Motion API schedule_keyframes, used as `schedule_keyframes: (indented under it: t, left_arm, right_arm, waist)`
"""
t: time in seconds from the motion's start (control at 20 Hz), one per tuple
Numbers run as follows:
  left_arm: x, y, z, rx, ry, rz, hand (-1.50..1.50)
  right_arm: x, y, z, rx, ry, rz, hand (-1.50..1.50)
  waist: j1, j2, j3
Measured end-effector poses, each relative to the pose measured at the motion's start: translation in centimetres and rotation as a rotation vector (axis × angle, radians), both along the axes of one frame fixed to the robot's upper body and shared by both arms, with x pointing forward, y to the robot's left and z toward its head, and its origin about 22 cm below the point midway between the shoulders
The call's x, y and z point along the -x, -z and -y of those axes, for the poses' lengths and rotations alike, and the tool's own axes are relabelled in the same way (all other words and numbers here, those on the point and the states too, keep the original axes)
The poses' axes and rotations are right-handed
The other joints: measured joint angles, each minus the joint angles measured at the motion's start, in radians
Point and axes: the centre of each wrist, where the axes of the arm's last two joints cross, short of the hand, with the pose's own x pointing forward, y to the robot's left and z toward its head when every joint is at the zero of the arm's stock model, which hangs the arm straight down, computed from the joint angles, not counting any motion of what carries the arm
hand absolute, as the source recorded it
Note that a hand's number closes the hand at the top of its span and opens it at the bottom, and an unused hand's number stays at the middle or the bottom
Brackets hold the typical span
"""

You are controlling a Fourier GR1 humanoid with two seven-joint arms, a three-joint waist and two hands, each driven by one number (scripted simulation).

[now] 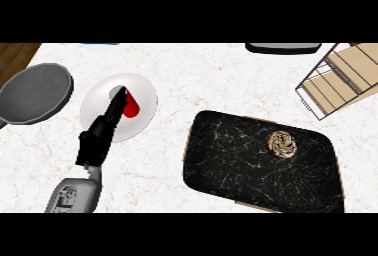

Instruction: Pick the pear from the tray and place it in the tiered shelf

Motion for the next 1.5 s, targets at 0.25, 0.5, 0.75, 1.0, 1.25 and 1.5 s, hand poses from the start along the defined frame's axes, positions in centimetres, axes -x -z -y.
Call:
schedule_keyframes:
  t: [0.25,0.5,0.75,1.0,1.25,1.5]
  left_arm:
    - [-0.1,0.4,-0.1,-0.001,0.003,-0.002,0.0]
    - [-0.2,-0.1,-0.4,0.005,0.008,0.001,0.0]
    - [-0.1,-0.5,-1.2,0.0,0.005,0.006,0.0]
    - [-0.1,-0.3,-0.4,0.001,0.009,0.005,0.0]
    - [0.0,-0.2,-0.5,0.001,0.014,0.003,0.0]
    - [0.1,0.0,-0.8,0.006,0.014,0.0,0.0]
  right_arm:
    - [-2.7,2.0,0.2,-0.023,0.006,0.023,1.5]
    - [-4.6,2.9,0.3,-0.23,-0.08,0.058,1.5]
    - [-5.9,3.8,1.9,-0.287,-0.112,0.068,1.5]
    - [-6.6,3.9,3.3,-0.307,-0.124,0.072,1.5]
    - [-6.0,4.3,5.1,-0.224,0.105,0.026,-1.5]
    - [-5.9,4.9,6.2,-0.251,0.173,0.014,-1.5]
  waist:
    - [-0.001,0.0,0.0]
    - [0.004,0.001,0.001]
    - [0.004,0.002,0.001]
    - [0.004,0.003,0.001]
    - [0.009,0.005,-0.001]
    - [0.008,0.005,0.0]
